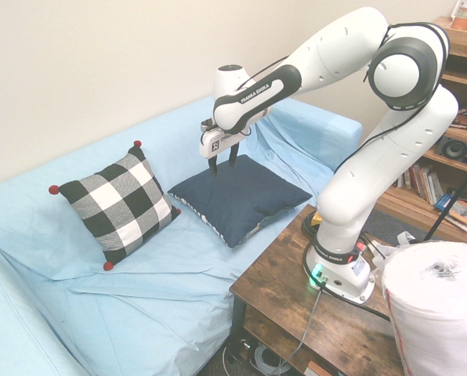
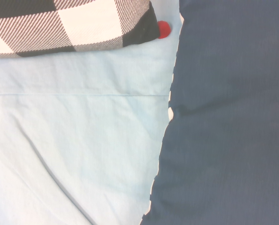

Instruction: Lift the pillow

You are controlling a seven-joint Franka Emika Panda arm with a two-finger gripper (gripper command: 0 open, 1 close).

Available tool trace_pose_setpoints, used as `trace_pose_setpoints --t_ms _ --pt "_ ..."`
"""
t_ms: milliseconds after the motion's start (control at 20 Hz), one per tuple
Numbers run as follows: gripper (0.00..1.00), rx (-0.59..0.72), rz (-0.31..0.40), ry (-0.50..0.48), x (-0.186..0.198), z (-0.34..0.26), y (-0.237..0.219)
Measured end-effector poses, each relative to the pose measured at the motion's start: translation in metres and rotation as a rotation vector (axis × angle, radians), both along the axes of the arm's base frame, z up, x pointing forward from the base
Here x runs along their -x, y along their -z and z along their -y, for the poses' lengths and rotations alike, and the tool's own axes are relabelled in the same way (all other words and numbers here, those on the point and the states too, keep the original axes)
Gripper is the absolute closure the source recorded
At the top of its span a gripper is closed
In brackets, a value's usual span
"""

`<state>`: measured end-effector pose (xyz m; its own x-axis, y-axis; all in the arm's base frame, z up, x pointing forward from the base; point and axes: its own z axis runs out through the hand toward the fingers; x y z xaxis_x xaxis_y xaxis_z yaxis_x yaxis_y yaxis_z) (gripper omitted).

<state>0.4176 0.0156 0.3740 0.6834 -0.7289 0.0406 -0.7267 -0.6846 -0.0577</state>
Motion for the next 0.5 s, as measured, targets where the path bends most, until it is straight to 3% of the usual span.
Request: trace_pose_setpoints --t_ms 200,500 --pt "0.0 -0.001 -0.019 -0.006 0.0 -0.002 0.008" --pt "0.0 -0.006 -0.104 0.041 0.0 0.022 0.059"
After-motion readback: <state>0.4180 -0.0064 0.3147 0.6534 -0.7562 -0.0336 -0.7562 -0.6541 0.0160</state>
